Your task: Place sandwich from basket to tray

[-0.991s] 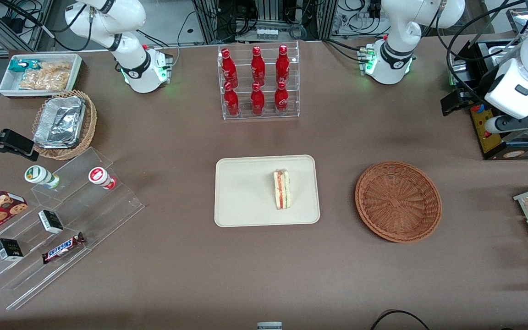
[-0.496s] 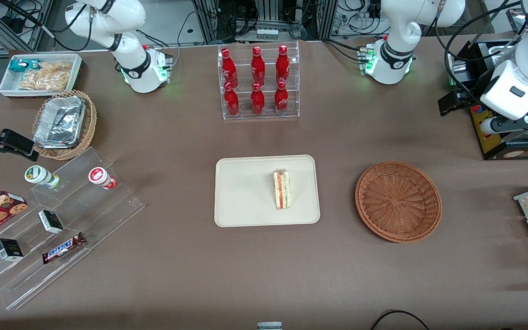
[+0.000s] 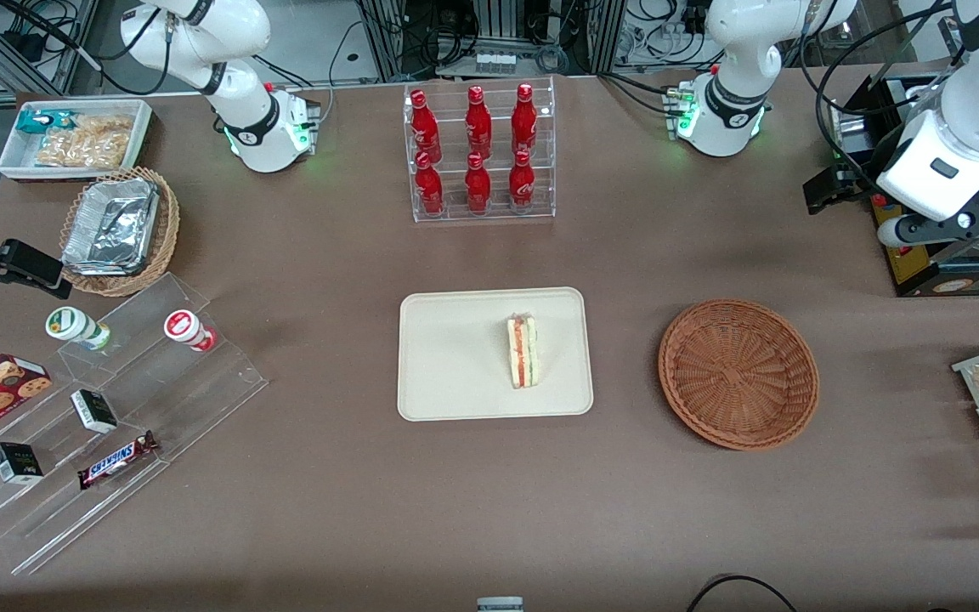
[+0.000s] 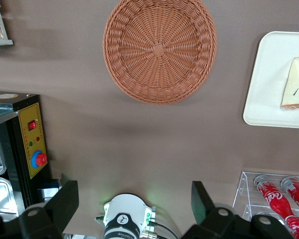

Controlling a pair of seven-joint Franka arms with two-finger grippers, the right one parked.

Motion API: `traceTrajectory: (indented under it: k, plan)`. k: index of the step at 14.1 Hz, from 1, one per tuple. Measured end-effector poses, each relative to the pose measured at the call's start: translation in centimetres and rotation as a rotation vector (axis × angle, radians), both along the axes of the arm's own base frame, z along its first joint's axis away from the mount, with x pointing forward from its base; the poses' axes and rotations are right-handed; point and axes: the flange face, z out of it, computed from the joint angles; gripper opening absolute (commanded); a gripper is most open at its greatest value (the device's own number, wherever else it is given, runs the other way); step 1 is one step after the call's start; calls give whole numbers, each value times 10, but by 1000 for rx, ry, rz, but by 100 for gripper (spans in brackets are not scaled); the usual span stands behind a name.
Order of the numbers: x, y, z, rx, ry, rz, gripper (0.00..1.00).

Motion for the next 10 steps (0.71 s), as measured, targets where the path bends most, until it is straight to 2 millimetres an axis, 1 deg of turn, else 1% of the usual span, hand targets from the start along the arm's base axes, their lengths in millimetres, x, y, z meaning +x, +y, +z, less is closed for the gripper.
traceTrajectory:
  k: [6, 10]
  plan:
    - [3, 7, -1, 1, -4, 13, 100]
    - [10, 8, -6, -6, -7, 14, 100]
